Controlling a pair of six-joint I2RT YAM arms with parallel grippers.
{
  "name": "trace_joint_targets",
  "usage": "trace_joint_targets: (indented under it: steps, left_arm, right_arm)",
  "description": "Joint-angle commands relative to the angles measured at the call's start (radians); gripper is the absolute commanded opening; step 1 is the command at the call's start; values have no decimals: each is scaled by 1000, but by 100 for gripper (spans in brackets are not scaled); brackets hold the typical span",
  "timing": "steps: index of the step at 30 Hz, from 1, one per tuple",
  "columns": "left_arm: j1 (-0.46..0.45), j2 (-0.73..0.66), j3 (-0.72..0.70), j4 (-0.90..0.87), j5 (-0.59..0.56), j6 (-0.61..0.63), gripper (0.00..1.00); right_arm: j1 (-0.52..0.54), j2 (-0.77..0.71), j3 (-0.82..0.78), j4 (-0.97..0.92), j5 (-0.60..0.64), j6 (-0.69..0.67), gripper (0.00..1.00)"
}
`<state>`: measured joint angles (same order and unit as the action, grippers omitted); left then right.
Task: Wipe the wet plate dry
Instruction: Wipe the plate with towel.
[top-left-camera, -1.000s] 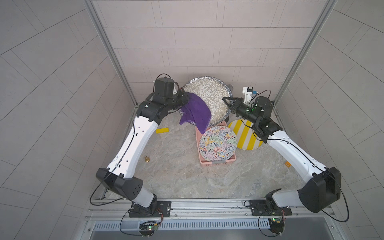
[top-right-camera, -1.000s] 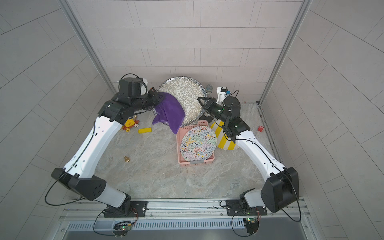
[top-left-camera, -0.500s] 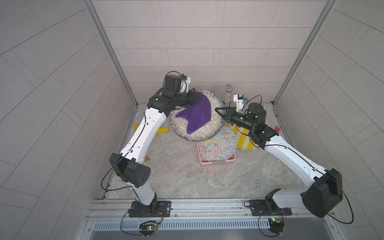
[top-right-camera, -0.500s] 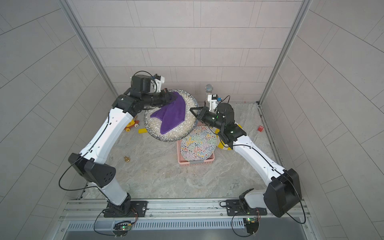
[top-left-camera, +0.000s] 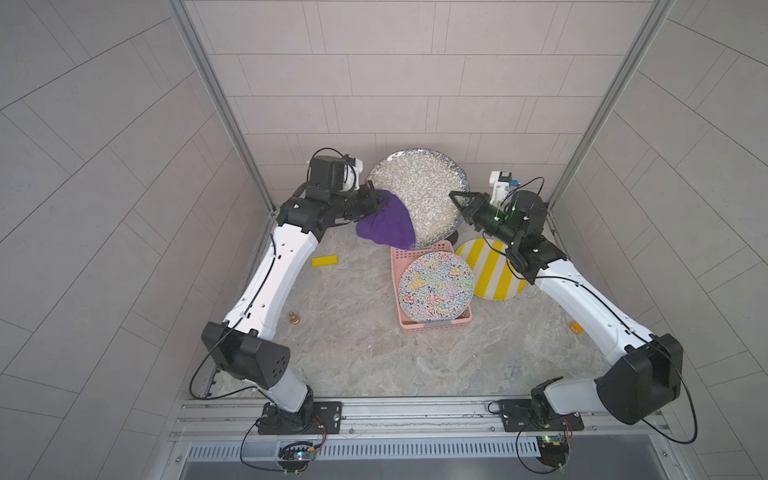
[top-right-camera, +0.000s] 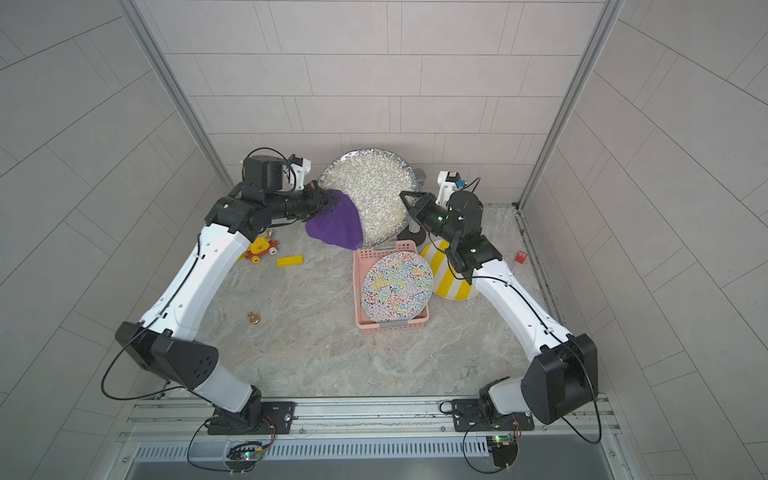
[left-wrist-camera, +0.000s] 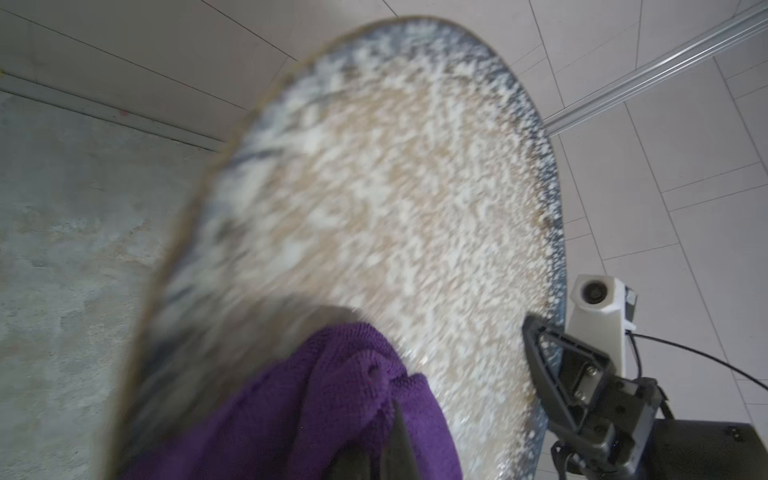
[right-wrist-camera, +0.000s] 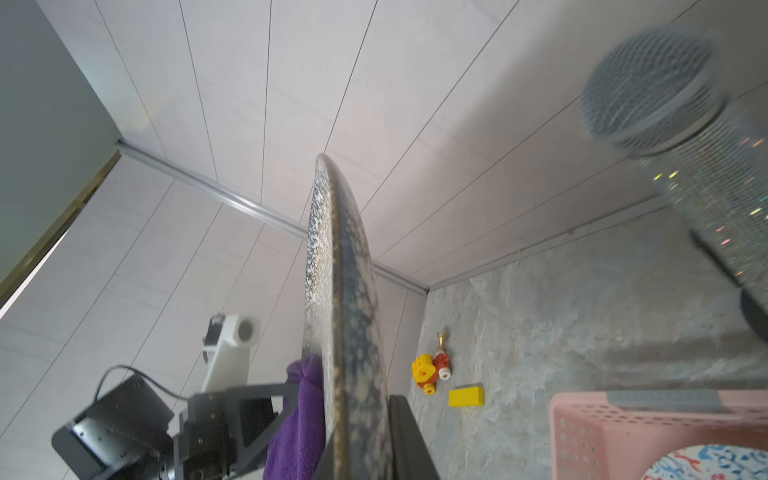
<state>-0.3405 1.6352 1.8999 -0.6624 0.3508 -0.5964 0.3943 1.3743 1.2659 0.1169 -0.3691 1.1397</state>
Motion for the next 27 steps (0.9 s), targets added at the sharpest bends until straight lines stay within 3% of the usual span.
trace_joint_targets:
  steps: [1,5,8,12,13,18,22,27]
  left_arm:
    - [-112,80,93,-32,-5,34,0]
    - [-137,102,106,-78,-70,65,0]
    - [-46,69,63,-77,-58,-19,0]
    - [154,-38,-151,218,163,-370,0]
    - [202,-87,-263,402,217,-518,0]
    - [250,-103,-560,1082,272,-1097,0]
    - [216,-51,-574,1333,234,-1325,0]
    - [152,-11,-516,1459,148,-1490,0]
  right_arm:
    - [27,-59,79,327,-82,88,0]
    - [-27,-27,151,319,-57,94,0]
    - [-98,-43,141,330,-40,149,0]
    - [-217,-104,54,344,-27,220,0]
    - [-253,-125,25,369,-27,261,0]
    - [-291,-134,-84,573,-21,467,0]
    - [-283,-117,-97,632,-22,511,0]
    - [-236,-88,-85,672,-21,532,0]
